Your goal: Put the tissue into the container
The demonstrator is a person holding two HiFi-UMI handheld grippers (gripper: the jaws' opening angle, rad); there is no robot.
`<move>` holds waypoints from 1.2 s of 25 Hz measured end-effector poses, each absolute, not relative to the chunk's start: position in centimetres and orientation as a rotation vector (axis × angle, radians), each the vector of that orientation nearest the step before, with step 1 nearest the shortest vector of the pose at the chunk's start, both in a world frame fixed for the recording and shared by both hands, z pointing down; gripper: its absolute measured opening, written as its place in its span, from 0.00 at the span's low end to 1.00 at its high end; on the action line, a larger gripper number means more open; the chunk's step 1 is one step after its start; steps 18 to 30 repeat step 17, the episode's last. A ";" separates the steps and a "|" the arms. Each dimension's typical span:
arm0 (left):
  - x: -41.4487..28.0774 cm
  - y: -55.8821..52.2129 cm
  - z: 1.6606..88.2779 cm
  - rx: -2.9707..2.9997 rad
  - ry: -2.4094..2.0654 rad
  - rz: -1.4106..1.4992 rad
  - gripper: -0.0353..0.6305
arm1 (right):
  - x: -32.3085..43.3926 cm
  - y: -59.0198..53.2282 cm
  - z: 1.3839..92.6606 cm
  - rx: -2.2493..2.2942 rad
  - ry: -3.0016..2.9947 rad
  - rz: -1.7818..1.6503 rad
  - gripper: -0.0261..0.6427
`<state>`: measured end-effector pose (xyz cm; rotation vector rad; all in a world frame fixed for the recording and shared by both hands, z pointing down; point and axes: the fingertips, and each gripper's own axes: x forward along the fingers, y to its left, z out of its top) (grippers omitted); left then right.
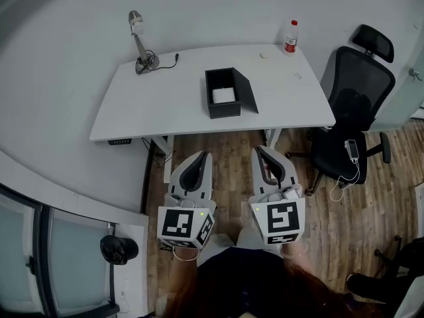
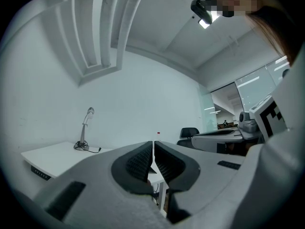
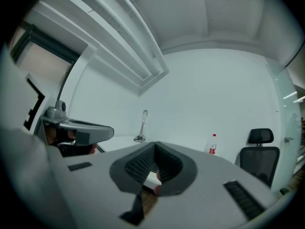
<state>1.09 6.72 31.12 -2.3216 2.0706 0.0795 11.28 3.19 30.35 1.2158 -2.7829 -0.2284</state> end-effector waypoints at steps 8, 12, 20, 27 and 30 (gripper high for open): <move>4.2 5.1 29.1 -2.255 2.132 0.099 0.10 | 13.6 2.3 29.0 1.093 -2.841 -0.217 0.07; 6.1 4.7 29.4 -2.253 2.149 0.082 0.10 | 14.8 2.2 28.8 1.034 -2.883 -0.171 0.07; 8.2 4.0 29.3 -2.237 2.158 0.064 0.10 | 16.2 1.9 28.6 0.954 -2.940 -0.119 0.07; 8.2 4.0 29.3 -2.237 2.158 0.064 0.10 | 16.2 1.9 28.6 0.954 -2.940 -0.119 0.07; 8.2 4.0 29.3 -2.237 2.158 0.064 0.10 | 16.2 1.9 28.6 0.954 -2.940 -0.119 0.07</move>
